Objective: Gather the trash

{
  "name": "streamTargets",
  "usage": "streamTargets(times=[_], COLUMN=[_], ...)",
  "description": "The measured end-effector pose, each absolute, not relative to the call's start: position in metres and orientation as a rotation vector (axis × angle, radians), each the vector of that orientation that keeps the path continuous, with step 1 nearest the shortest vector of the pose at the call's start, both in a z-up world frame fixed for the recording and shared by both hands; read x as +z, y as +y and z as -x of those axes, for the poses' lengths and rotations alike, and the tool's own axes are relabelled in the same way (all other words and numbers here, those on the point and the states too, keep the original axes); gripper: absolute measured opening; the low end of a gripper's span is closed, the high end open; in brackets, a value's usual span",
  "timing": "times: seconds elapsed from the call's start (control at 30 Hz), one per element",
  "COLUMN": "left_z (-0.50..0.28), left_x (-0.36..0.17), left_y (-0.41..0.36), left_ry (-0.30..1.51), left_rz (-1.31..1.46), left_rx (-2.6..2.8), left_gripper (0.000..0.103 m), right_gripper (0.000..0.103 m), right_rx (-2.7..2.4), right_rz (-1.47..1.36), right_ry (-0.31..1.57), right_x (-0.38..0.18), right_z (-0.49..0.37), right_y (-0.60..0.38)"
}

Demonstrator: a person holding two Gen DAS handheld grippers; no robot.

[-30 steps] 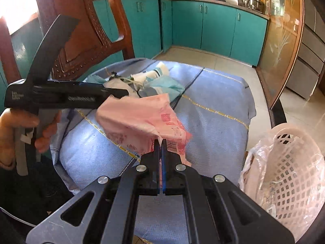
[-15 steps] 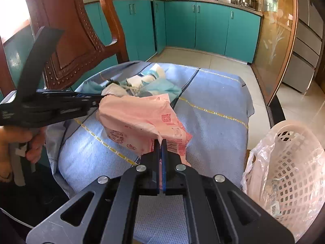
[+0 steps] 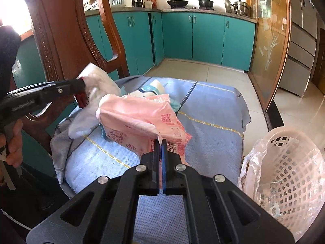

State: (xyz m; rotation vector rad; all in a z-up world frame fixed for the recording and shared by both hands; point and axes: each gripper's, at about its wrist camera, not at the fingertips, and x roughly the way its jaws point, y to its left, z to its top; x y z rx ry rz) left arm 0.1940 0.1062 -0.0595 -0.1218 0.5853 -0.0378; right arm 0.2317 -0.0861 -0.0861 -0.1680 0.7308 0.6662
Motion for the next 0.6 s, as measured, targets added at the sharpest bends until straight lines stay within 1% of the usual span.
streamTargets(times=[0.23,0.6], left_z=[-0.178,-0.178], left_x=[-0.049,-0.05], left_y=[0.111,0.115], left_ry=[0.499,0.481], left_rz=[0.152,0.144], left_rx=[-0.047,-0.029], left_gripper=[0.011,0.011], right_gripper=[0.002,0.002], right_rx=[0.67,0.649], right_rz=[0.157,0.154], right_ry=[0.696,0.663], right_x=[-0.079,-0.076], right_z=[-0.226,-0.224], right_y=[-0.089,-0.09])
